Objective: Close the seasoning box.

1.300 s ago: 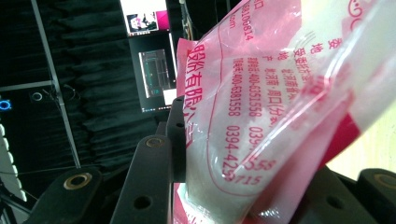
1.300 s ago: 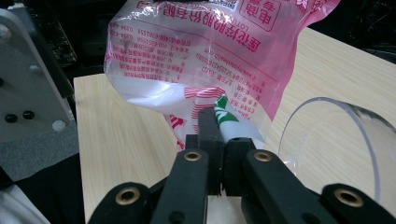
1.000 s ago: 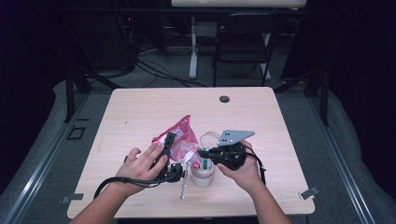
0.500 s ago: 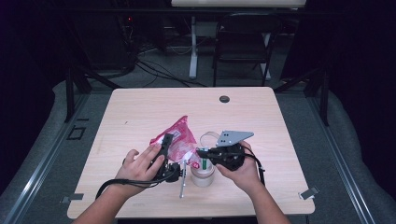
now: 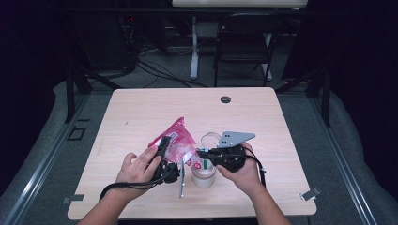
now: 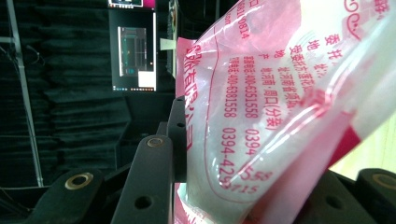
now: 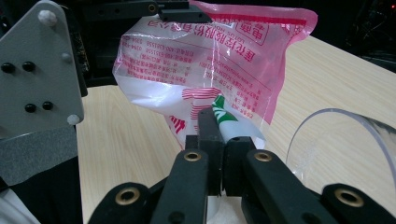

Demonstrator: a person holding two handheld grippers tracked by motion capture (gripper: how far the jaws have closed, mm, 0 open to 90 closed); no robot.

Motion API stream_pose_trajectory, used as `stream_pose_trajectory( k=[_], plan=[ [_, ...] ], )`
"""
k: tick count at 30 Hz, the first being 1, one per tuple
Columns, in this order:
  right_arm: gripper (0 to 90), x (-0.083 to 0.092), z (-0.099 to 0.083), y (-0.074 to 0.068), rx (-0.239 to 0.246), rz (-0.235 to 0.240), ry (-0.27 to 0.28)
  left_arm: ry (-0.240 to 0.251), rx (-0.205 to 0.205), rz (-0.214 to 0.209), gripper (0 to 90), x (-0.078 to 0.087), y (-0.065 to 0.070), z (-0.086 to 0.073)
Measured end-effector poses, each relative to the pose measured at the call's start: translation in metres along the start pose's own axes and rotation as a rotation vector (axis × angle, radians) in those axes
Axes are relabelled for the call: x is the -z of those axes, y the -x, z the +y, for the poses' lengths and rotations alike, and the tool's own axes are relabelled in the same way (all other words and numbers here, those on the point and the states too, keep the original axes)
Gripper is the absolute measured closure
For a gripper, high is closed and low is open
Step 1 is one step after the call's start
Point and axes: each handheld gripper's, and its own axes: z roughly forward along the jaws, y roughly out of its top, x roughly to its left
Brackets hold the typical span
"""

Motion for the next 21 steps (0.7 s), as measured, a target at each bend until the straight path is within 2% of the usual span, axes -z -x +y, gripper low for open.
stream_pose_trajectory(
  k=[3, 7, 12, 13, 21],
  plan=[
    [89.4, 0.0009, 0.0004, -0.0001, 0.001, -0.001, 0.006, -0.007, 0.026, -0.014, 70.3, 0.0006, -0.0007, -0.0003],
    [89.3, 0.0016, 0.0006, -0.0002, 0.002, -0.001, 0.010, 0.002, 0.032, -0.010, 70.3, 0.0002, 0.0000, -0.0008],
    [89.3, 0.0005, 0.0004, -0.0002, 0.000, 0.003, 0.008, -0.004, 0.042, -0.026, 70.3, 0.0001, 0.0024, -0.0020],
    [89.2, 0.0002, 0.0005, -0.0001, 0.002, 0.003, 0.007, -0.008, 0.057, -0.037, 70.3, -0.0002, 0.0035, -0.0027],
    [89.1, -0.0003, 0.0008, -0.0011, -0.002, 0.006, 0.010, -0.015, 0.082, -0.051, 70.2, -0.0001, 0.0051, -0.0045]
  ],
)
